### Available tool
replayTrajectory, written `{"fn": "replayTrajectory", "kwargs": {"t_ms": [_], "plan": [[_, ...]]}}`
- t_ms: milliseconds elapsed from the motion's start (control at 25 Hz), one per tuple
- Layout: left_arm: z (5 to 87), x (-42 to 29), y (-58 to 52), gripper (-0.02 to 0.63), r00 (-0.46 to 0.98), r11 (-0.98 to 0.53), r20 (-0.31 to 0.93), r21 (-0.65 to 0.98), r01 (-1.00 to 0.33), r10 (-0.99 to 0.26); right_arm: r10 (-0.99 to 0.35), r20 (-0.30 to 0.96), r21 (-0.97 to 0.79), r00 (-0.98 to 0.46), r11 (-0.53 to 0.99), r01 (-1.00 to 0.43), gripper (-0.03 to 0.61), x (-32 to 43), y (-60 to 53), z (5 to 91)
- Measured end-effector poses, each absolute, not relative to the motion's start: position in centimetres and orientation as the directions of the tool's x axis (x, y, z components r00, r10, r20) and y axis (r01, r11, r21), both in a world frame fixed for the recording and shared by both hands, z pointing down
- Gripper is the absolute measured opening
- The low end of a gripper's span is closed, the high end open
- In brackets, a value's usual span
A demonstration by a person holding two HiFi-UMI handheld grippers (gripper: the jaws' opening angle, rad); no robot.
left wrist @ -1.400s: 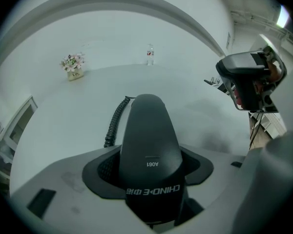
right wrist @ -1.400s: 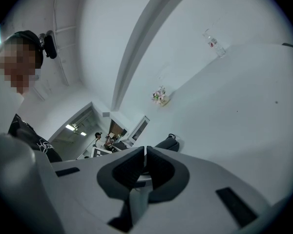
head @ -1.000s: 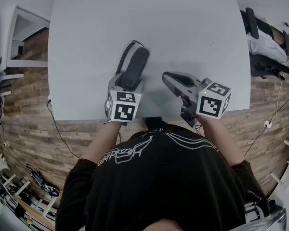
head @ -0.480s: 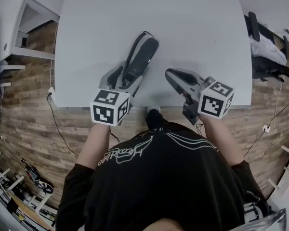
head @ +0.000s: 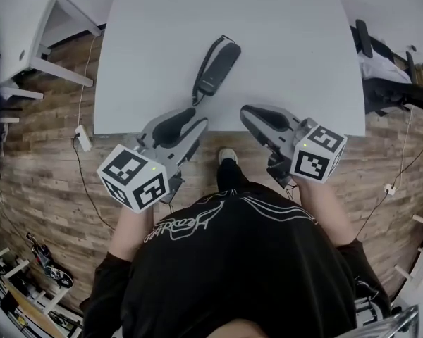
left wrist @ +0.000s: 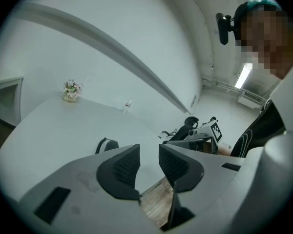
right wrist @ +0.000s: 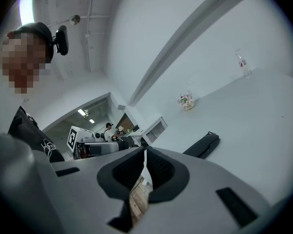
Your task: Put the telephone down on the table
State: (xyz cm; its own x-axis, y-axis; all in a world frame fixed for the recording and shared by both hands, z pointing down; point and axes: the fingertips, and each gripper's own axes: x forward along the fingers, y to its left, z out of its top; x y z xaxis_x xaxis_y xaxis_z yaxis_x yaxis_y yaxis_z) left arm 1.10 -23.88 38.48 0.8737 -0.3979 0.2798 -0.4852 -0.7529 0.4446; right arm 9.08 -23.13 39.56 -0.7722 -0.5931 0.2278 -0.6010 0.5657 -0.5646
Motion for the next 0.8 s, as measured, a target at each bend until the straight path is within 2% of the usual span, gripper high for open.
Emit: {"fn": "replayTrajectory", "kwargs": {"t_ms": [80,240,440,640,800], "plan": [[36.8,0.4,-21.5,0.078,0.882,-0.782,0.263,0.410,-0.469,-0.391,-0.595,0.192,-0.564,-0.780,0.583,-0.584,0.041,8.0,-20.9,38.0],[33.6,-1.1,-16.8,0.020,0.900,-0.816,0.217,0.381,-0.435,-0.378,-0.607,0.114,-0.541,-0.787,0.626,-0.561,0.041,6.1,-16.7,34.7],[31.6,-3.4,-11.5,0.007,0.902,-0.834,0.179,0.344,-0.431,-0.392,-0.615,0.042,-0.493,-0.787,0.673,-0.552,0.041,3.3,-11.3,31.9],[30.7,-4.7,-7.1,0.007,0.923,-0.848,0.130,0.366,-0.384,-0.362,-0.614,0.045,-0.456,-0.788,0.689,-0.563,0.041,1.4,-6.5,31.2],[29.5,-6.0,-5.1,0.008,0.921,-0.861,0.064,0.337,-0.382,-0.384,-0.605,0.037,-0.404,-0.795,0.719,-0.566,0.041,-0.5,-3.6,30.4]]}}
